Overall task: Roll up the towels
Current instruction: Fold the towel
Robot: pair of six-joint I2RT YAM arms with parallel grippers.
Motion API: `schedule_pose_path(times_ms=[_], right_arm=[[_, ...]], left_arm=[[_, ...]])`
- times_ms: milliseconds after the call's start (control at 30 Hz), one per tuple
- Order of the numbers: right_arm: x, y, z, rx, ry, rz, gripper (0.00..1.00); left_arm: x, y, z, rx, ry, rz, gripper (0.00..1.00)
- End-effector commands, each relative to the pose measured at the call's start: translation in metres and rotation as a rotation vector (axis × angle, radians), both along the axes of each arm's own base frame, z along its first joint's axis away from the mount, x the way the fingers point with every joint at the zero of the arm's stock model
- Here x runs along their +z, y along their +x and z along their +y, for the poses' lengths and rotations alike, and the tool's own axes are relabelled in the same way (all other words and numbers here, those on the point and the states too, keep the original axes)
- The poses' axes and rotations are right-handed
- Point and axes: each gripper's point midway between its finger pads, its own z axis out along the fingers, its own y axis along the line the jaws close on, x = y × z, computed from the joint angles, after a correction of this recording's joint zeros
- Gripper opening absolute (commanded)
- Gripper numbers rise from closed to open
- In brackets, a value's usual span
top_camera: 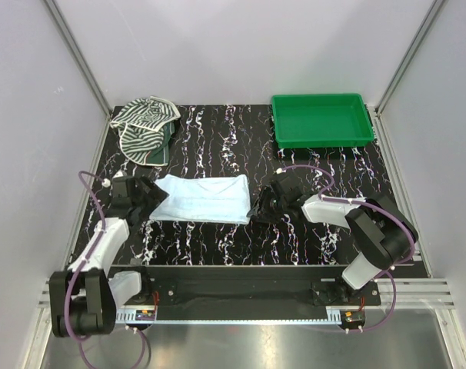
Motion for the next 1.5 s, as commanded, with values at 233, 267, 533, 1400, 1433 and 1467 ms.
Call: schedule_pose_path(times_ms=[233,267,533,1400,1433,1467], right_arm=[[-0.024,-0.009,-0.018,-0.019,-0.092,0.047,0.51],[-0.024,-0.009,-0.018,-0.02,-0.091,0.046,0.51],[-0.026,-0.011,-0.017,0.0,-0.081,0.051,0.5],[-0.025,-0.012,0.024,0.043,0.199,0.026,0.47],[-0.032,-0.012,0.023,0.039,0.198,0.04,0.43],[-0.033,-0.013,0.025,0.033,0.207,0.05,0.33]], left_arm=[[-0.008,-0.027,0.009,0.069,0.013,0.067,0.96],[-0.016,-0.032,0.008,0.073,0.008,0.08,0.96],[-0.023,-0.025,0.021,0.119,0.06,0.056,0.96],[-0.047,0.0,0.018,0.101,0.029,0.12,0.02],[-0.047,0.0,0.018,0.101,0.029,0.121,0.02],[-0.048,0.0,0.018,0.098,0.03,0.123,0.02]])
